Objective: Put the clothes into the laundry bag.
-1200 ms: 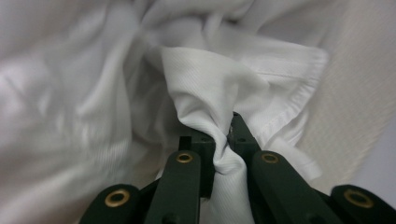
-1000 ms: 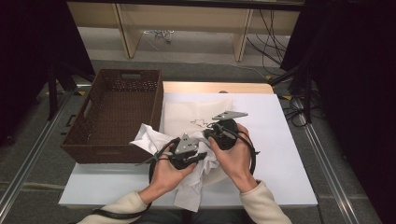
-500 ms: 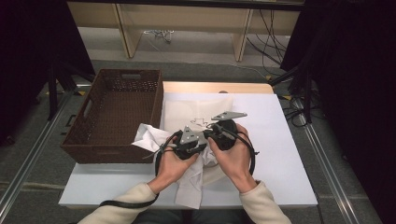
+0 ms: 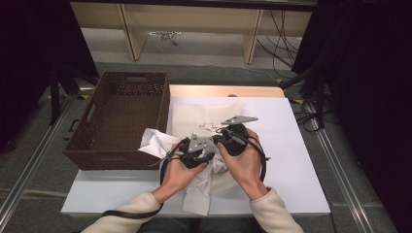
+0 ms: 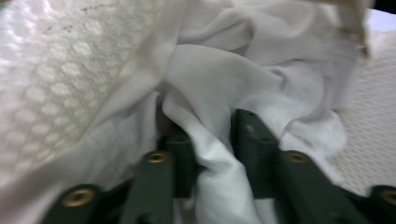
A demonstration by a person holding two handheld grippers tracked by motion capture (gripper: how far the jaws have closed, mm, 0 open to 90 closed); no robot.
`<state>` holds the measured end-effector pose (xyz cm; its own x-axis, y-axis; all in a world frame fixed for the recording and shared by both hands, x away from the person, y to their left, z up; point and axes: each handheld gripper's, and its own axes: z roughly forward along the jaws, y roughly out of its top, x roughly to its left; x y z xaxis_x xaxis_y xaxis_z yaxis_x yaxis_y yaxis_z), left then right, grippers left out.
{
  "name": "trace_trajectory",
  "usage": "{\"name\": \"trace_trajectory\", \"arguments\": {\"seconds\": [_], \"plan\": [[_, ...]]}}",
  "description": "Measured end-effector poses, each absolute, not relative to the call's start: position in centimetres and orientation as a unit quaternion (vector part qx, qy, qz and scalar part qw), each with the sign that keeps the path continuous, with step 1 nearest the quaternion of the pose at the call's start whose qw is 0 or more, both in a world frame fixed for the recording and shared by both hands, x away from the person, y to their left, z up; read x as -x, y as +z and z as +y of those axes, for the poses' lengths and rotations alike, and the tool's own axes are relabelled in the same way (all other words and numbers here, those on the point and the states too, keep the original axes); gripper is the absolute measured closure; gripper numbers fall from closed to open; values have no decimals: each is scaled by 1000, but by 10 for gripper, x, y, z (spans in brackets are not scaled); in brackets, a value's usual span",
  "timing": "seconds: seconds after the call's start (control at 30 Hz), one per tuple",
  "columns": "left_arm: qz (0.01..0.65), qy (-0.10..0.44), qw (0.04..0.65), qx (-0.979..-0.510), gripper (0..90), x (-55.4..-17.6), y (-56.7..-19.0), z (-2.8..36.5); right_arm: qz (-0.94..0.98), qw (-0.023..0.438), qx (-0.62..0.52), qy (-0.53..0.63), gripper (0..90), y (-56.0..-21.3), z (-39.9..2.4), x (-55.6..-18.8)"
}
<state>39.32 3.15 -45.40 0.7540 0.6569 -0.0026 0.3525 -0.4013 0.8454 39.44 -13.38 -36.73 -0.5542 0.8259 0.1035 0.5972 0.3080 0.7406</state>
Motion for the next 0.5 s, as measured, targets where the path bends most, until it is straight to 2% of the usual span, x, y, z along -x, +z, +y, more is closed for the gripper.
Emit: {"name": "trace_trajectory", "arguments": {"seconds": [0.07, 0.23, 0.4, 0.43, 0.5], "plan": [[299, 176, 458, -818, 530, -384, -448, 36, 795, 146, -450, 380, 887, -367, -133, -394], [288, 192, 466, -814, 419, -363, -436, 50, 796, 142, -446, 383, 887, -367, -134, -395], [278, 198, 458, -821, 353, -348, -434, 56, 797, 144, -444, 382, 886, -367, -134, -395], [260, 209, 444, -832, 340, -344, -433, 59, 797, 144, -445, 382, 886, -367, -134, -395], [264, 215, 426, -838, 321, -343, -440, 59, 797, 141, -446, 382, 886, -367, -134, -395]]}}
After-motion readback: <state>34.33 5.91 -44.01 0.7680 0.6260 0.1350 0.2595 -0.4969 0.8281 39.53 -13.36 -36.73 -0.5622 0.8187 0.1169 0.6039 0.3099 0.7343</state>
